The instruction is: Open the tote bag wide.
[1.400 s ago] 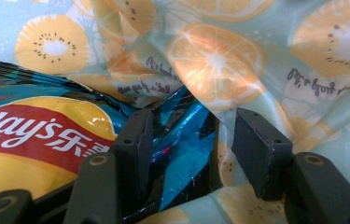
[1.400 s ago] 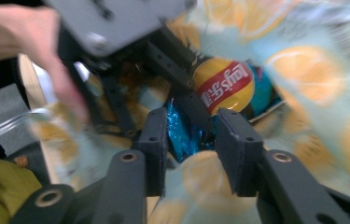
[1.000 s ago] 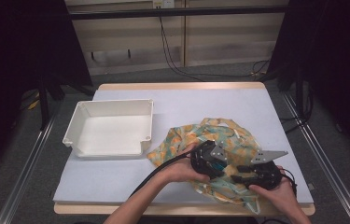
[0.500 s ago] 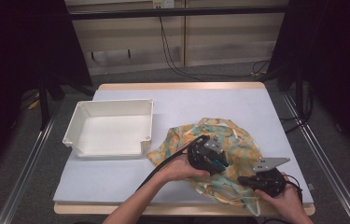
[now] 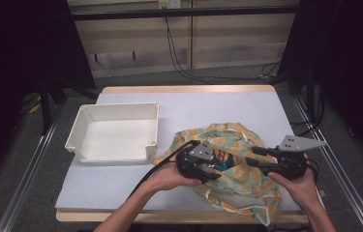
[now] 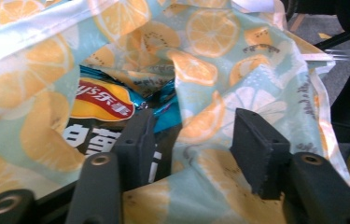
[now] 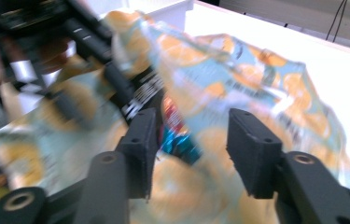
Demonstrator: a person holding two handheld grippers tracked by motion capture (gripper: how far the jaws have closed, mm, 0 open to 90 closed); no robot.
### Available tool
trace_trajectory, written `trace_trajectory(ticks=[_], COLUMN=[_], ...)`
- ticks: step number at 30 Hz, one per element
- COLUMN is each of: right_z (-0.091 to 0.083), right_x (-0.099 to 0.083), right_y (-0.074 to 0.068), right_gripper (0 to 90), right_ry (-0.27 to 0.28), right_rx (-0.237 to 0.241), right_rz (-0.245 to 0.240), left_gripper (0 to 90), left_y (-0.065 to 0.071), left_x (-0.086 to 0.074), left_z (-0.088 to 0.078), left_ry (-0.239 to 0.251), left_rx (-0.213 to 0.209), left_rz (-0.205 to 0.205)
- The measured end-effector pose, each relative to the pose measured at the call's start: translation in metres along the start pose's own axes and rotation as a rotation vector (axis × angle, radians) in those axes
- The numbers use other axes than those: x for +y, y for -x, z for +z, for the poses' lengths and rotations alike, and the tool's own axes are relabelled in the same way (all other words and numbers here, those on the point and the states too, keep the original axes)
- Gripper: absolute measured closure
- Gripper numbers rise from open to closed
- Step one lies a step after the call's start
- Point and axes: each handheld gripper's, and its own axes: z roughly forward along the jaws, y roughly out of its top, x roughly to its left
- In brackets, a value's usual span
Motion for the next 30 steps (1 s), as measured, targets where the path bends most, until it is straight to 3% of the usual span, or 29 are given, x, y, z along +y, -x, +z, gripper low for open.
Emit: trace_trajectory(ticks=[3,7,11,13,14,15,17,20,25,27,30], right_z=[0.021,0.053,0.074,0.081,0.084,0.085,0.088,0.093,0.103,0.109,0.112], right_x=[0.004,-0.003,-0.008,-0.008,-0.008,-0.008,-0.007,-0.005,-0.001,0.0,0.001], right_y=[0.01,0.022,0.027,0.031,0.033,0.036,0.039,0.044,0.059,0.068,0.072], right_gripper=[40.1,34.0,33.1,38.5,46.1,60.3,68.4,88.4,90.0,90.0,90.0], right_ry=[-0.045,-0.134,-0.193,-0.204,-0.21,-0.209,-0.215,-0.211,-0.205,-0.197,-0.194], right_rx=[-0.022,-0.013,-0.02,-0.035,-0.035,-0.034,-0.033,-0.04,-0.04,-0.053,-0.075], right_rz=[-0.004,-0.005,-0.023,-0.019,-0.017,-0.012,-0.02,-0.007,0.037,0.066,0.074], left_gripper=[43.8,39.9,43.3,47.8,52.7,59.2,69.7,83.3,89.4,89.9,90.0], left_y=[0.005,0.012,0.019,0.019,0.02,0.019,0.02,0.021,0.022,0.023,0.025], left_x=[0.002,0.005,0.006,0.005,0.005,0.004,0.001,-0.003,-0.009,-0.01,-0.013], left_z=[0.009,0.021,0.037,0.042,0.043,0.044,0.048,0.053,0.052,0.049,0.047], left_ry=[-0.003,-0.039,-0.114,-0.125,-0.13,-0.133,-0.167,-0.186,-0.175,-0.192,-0.162], left_rx=[-0.025,-0.058,0.009,0.015,0.026,0.008,0.006,-0.01,-0.061,-0.084,-0.114], left_rz=[0.005,0.023,0.054,0.06,0.062,0.057,0.072,0.06,0.023,0.028,0.012])
